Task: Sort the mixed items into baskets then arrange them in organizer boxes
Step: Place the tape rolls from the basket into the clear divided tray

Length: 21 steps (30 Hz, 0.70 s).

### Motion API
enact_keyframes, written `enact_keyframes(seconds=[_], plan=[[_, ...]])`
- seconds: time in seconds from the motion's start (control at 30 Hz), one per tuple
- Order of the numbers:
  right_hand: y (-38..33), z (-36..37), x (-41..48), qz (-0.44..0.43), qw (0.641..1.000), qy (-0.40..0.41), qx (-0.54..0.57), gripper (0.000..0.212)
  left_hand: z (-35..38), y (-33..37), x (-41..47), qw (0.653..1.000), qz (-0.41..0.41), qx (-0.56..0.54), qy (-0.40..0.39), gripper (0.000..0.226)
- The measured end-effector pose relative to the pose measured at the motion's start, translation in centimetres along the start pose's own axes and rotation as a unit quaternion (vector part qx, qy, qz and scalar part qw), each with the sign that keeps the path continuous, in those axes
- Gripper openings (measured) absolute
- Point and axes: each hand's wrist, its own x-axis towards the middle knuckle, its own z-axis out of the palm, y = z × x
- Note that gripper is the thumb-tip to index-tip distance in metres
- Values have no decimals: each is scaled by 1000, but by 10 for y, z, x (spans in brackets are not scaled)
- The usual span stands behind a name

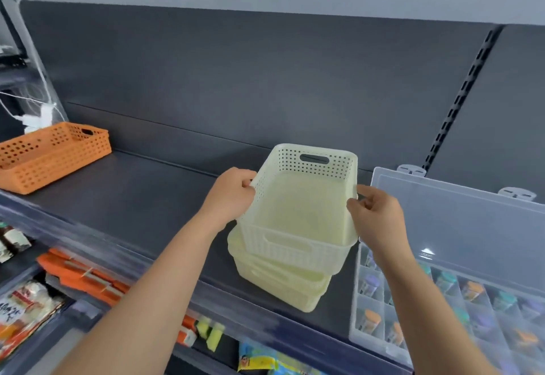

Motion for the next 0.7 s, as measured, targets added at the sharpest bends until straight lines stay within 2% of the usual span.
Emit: enact_keyframes(seconds=[0.13, 0.3, 0.6, 0.7], plan=[[-6, 12, -13, 32, 997, 53, -37, 43, -4, -15, 17, 999, 35, -11, -37, 23], [-17, 26, -32, 59, 991, 102, -60, 32, -14, -26, 26, 995, 71, -14, -70, 13], [-26, 29, -39, 99, 984, 104, -101, 34, -11, -32, 33, 990, 81, -30, -107, 9], [-24, 28, -31, 102, 984, 94, -112, 35, -7, -31, 36, 990, 93, -27, -103, 16]])
